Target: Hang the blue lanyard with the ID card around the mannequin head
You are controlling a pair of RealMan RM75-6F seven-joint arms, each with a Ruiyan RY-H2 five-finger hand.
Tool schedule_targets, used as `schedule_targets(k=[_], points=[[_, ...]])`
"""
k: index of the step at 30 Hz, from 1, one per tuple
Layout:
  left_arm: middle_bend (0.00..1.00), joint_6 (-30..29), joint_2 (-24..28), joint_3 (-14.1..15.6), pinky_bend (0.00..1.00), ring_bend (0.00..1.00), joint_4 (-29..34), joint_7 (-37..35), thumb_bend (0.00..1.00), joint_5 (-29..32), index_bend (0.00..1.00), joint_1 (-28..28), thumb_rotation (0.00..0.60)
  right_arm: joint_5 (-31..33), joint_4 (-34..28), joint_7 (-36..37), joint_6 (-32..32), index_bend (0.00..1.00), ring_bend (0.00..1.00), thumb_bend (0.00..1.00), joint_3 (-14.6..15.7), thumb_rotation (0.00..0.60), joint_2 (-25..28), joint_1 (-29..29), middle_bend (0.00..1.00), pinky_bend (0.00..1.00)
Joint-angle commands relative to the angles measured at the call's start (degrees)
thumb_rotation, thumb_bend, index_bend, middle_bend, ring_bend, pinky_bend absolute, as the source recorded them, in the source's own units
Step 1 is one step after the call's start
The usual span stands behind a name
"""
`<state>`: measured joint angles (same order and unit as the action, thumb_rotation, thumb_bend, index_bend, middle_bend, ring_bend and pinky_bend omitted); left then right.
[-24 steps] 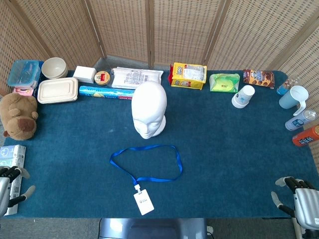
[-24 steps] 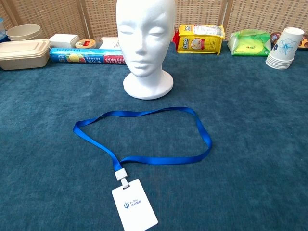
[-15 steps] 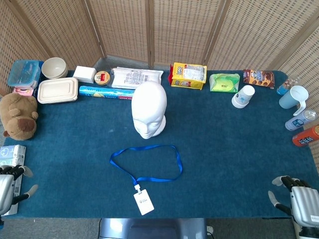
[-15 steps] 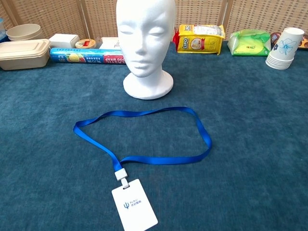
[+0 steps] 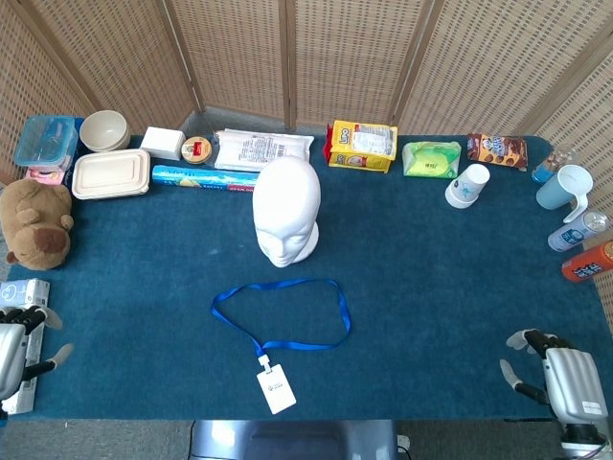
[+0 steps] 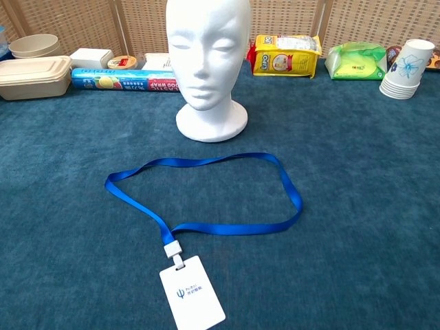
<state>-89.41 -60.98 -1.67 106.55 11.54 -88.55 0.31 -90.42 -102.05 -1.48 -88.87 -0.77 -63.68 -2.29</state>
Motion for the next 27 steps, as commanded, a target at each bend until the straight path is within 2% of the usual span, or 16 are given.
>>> schedule_targets(k=[1,5,8,17,23,27], points=[[0.50,0.67,0.09,-0.06,0.31,0.44,0.50,0.35,0.18,-0.36,0.51,-0.60,0.600,1.34,-1.43,-4.20,1.32,0.44,0.70,0.36,-1.90,0.517,-0.73,1.72,0.58,0.76],[0.50,1.51,0.69,-0.52,0.31,0.44,1.41,0.48,0.18,-0.09,0.51,-1.43,0.600,2.74,-4.32,-7.85,4.14,0.44,0.90,0.36,-3.93,0.516,-1.91,4.56,0.75,0.92],[0.50,2.04,0.91,-1.15,0.31,0.44,1.71,1.21,0.18,0.12,0.51,-2.23,0.600,4.17,-6.03,-10.02,6.52,0.44,0.99,0.36,-5.37,0.517,-2.81,6.78,0.85,0.99],[0.50,5.52,1.07,-2.43,0.31,0.44,3.21,3.29,0.18,0.13,0.51,-5.62,0.600,12.27,-9.47,-15.24,14.06,0.44,1.00,0.35,-9.59,0.518,-6.77,13.50,0.97,1.00],[0.50,7.73,0.89,-3.06,0.31,0.44,3.92,5.05,0.18,0.49,0.52,-7.72,0.600,18.13,-8.28,-24.96,16.53,0.44,1.00,0.35,-11.52,0.515,-12.10,18.25,1.00,1.00],[0.50,8.99,0.81,-3.27,0.31,0.44,4.03,5.72,0.18,1.32,0.52,-8.71,0.600,22.78,-7.51,-28.92,19.01,0.45,1.00,0.35,-12.65,0.517,-16.01,21.75,1.00,1.00]])
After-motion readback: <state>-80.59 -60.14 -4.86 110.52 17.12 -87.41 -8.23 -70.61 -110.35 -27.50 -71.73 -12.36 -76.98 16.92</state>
